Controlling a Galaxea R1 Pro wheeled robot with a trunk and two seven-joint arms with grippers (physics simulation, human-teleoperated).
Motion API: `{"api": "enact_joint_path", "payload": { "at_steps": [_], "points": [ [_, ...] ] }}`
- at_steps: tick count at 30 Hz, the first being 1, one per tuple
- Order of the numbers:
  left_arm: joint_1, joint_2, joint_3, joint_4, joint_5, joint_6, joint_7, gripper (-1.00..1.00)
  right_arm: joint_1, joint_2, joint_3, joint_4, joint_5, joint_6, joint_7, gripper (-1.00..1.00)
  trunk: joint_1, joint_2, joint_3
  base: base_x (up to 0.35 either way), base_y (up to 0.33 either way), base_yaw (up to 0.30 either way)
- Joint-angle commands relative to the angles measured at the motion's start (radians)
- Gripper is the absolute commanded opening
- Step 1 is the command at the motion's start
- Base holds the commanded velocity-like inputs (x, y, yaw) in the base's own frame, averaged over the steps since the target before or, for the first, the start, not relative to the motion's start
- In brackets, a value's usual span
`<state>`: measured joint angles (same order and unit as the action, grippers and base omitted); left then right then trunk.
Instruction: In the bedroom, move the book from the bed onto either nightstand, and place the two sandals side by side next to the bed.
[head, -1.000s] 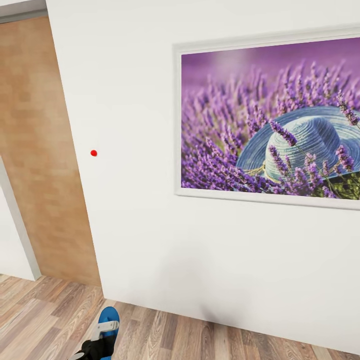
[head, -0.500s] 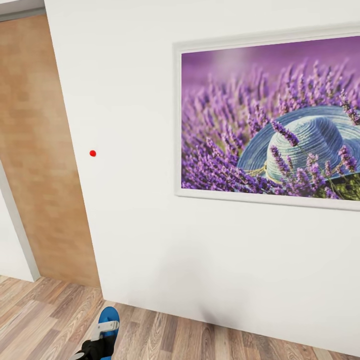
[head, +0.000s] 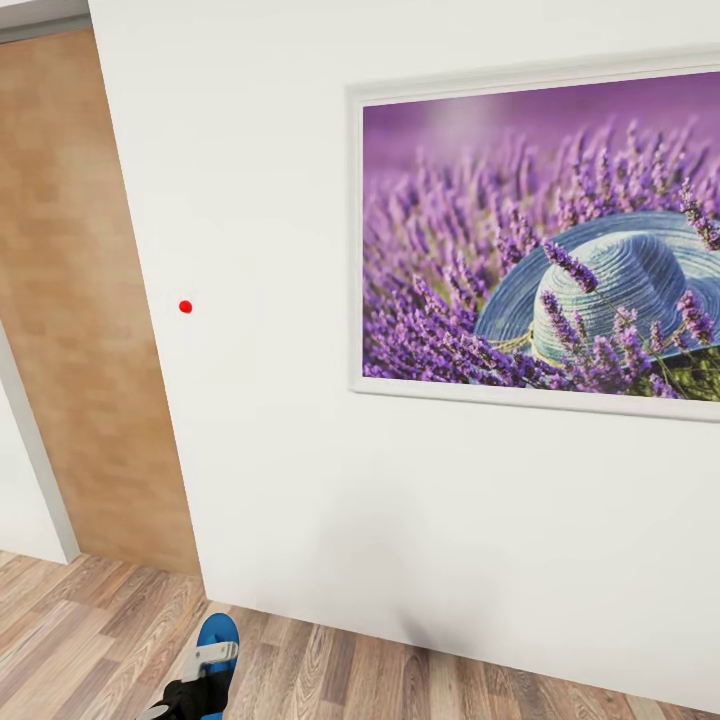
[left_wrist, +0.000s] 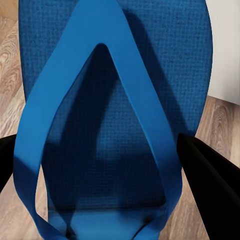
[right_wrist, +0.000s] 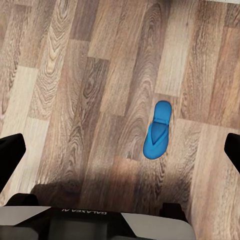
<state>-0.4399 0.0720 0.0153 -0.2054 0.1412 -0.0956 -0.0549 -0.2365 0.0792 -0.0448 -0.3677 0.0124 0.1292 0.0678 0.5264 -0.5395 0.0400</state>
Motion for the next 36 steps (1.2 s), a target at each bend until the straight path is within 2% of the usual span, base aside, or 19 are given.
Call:
{"api": "enact_joint_path", "payload": {
  "at_steps": [1,19,36],
  "points": [
    [0.000,0.000,0.002,0.001,0.009,-0.003,-0.006,-1.00,0.000,0.001,-0.005,-0.002,0.001,0.006,0.004,1.00,0.000,-0.001,0.000,0.000,0.000,0.000],
    [0.000,0.000,0.002,0.001,0.009,-0.002,-0.006,-1.00,0.000,0.001,-0.004,-0.002,0.006,0.006,0.004,1.00,0.000,-0.001,0.000,0.000,0.000,-0.004],
    [0.000,0.000,0.002,0.001,0.009,-0.002,-0.006,-1.00,0.000,0.002,-0.003,-0.002,0.007,0.006,0.004,1.00,0.000,-0.001,0.000,0.024,0.009,-0.145]
  ]
}}
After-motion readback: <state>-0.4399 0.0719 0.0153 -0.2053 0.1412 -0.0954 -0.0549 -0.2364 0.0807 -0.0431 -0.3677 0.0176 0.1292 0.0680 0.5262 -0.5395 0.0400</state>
